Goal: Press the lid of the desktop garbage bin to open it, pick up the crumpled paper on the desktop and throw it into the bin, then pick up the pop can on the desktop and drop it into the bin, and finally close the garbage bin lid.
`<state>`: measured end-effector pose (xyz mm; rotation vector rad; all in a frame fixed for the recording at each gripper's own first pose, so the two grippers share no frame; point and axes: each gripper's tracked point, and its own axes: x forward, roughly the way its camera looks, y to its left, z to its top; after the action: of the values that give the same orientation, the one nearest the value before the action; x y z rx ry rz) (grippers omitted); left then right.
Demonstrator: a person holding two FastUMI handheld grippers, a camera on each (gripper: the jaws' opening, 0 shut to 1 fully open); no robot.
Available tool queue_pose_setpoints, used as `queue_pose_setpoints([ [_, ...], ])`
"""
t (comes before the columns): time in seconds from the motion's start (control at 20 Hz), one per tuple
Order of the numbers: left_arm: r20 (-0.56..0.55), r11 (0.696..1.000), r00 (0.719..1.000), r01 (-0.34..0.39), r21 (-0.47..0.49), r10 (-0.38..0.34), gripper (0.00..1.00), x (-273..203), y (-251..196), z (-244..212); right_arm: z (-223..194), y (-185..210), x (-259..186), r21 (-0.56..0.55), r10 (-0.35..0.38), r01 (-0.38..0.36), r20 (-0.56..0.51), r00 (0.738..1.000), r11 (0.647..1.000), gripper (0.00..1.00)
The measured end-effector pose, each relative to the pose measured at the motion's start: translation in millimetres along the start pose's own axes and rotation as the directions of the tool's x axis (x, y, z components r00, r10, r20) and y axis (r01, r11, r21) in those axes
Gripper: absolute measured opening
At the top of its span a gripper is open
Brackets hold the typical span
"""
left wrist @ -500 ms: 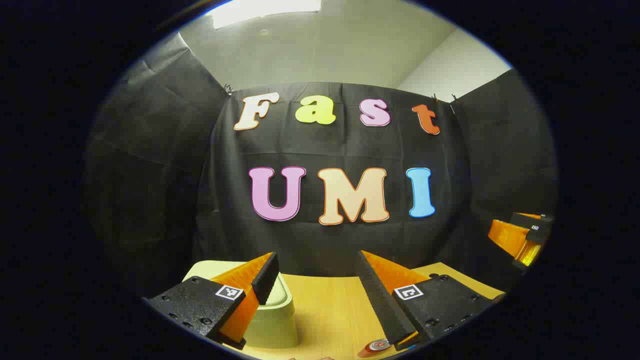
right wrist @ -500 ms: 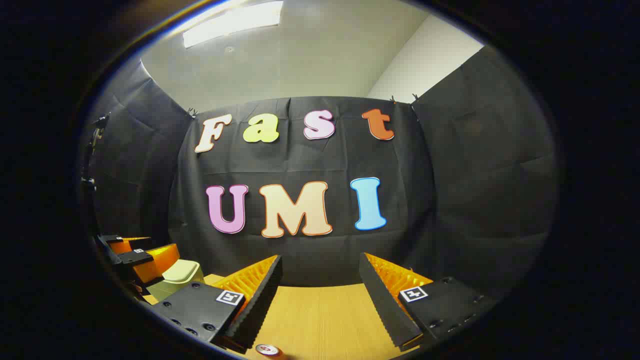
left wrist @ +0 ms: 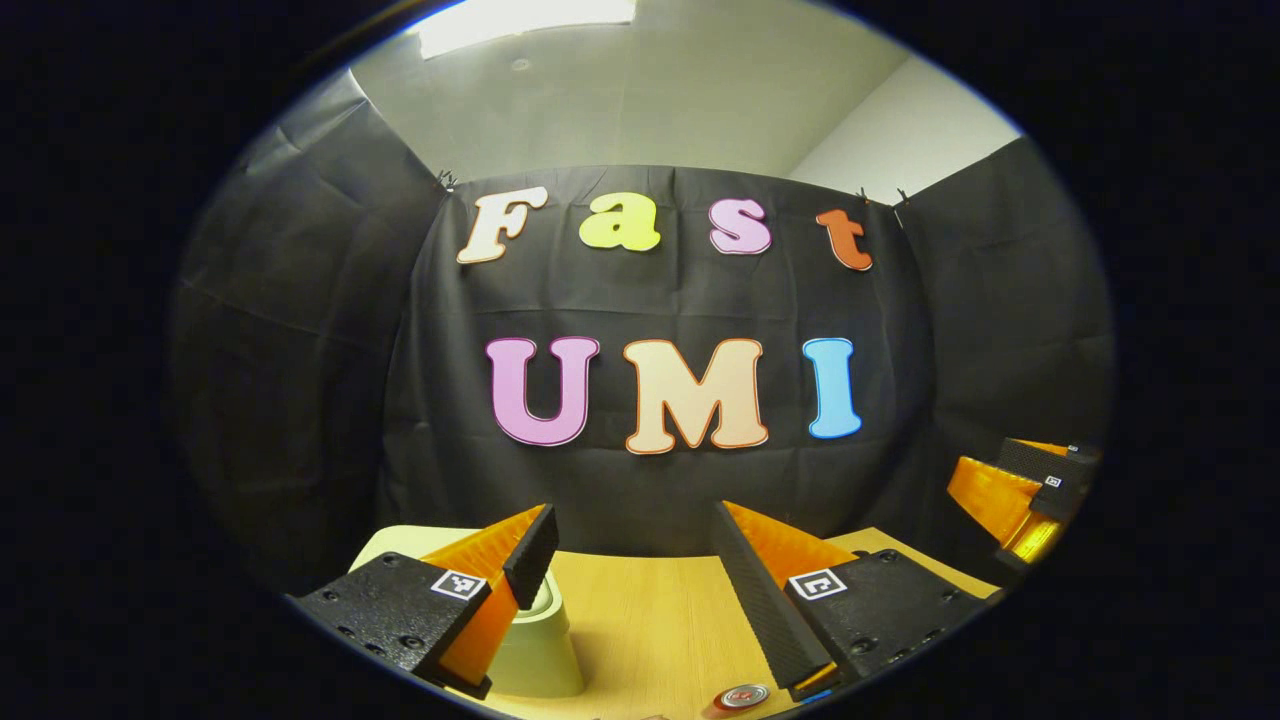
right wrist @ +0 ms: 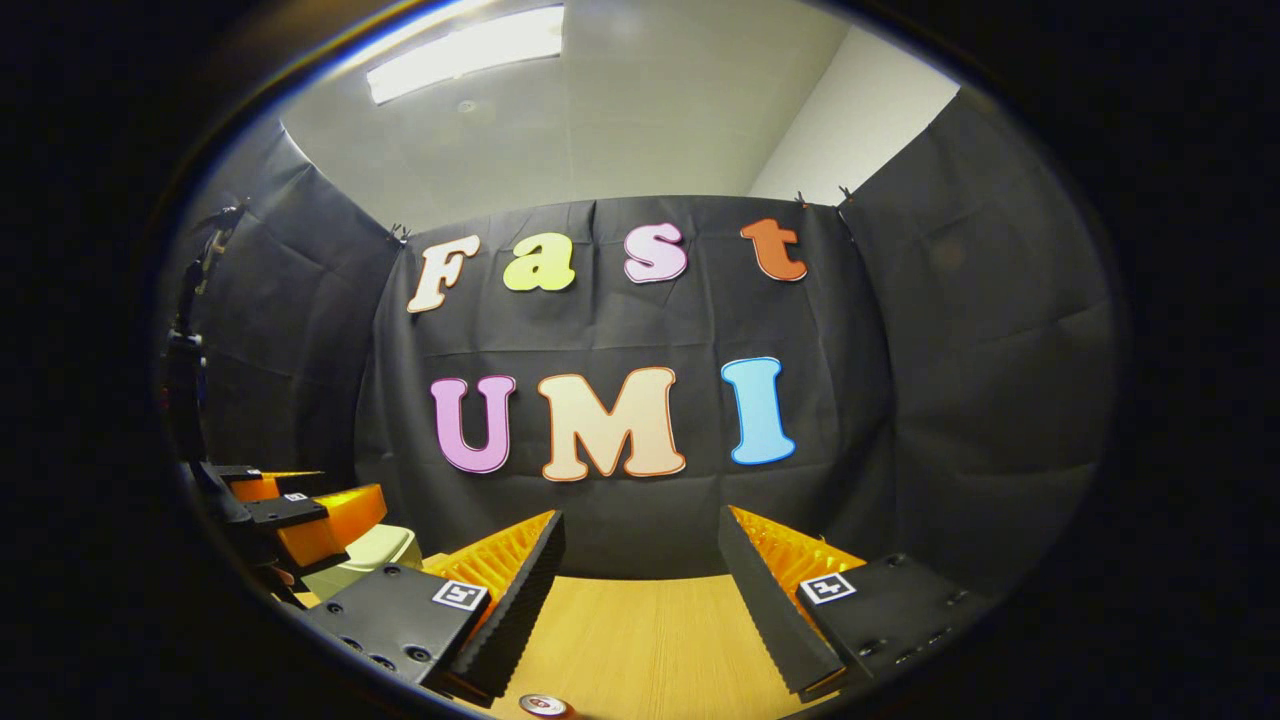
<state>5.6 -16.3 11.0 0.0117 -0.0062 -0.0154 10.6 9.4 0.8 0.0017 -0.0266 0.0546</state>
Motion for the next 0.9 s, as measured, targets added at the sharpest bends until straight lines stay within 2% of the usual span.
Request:
queue_pose_setpoints([
  [0.05,0.001,1.0,1.0,-0.004,0.001,0.004,0.94,1.1,0.9,0.0,-0.9,1.1,0.6,-0.004,0.003,-0.003,-0.002,1.0,1.0,0.97],
  [0.35,0.008,0.999,0.999,-0.038,0.012,0.038,0.94,3.8,14.5,0.1,-8.1,7.2,7.4,-0.015,0.021,-0.022,-0.018,1.0,1.0,0.97],
  [0.45,0.017,0.999,0.999,-0.049,0.022,0.049,0.89,3.1,18.4,2.1,-8.8,9.9,8.4,-0.013,0.026,-0.026,-0.021,0.999,1.0,0.97],
  [0.5,0.02,0.998,0.999,-0.051,0.027,0.051,0.81,2.9,19.3,2.1,-9.1,11.4,9.0,-0.013,0.029,-0.03,-0.022,0.999,0.999,0.97],
  [0.65,0.019,0.998,0.999,-0.052,0.035,0.051,0.75,4.6,22.7,1.7,-10.3,14.6,10.3,-0.019,0.035,-0.035,-0.024,0.999,0.999,0.97],
  [0.75,0.004,0.999,0.999,-0.046,0.03,0.046,0.64,5.1,24.7,-2.5,-11.6,17.0,9.1,-0.021,0.038,-0.039,-0.026,0.999,0.999,0.97],
  [0.85,-0.016,0.999,0.999,-0.03,0.021,0.031,0.5,5.0,24.8,-9.4,-13.5,18.7,9.4,-0.023,0.04,-0.041,-0.031,0.999,0.999,0.97],
  [0.9,-0.023,0.999,0.999,-0.044,0.019,0.045,0.36,5.9,30.7,-11.7,-14.3,20.2,9.0,-0.022,0.041,-0.042,-0.034,0.999,0.999,0.97],
])
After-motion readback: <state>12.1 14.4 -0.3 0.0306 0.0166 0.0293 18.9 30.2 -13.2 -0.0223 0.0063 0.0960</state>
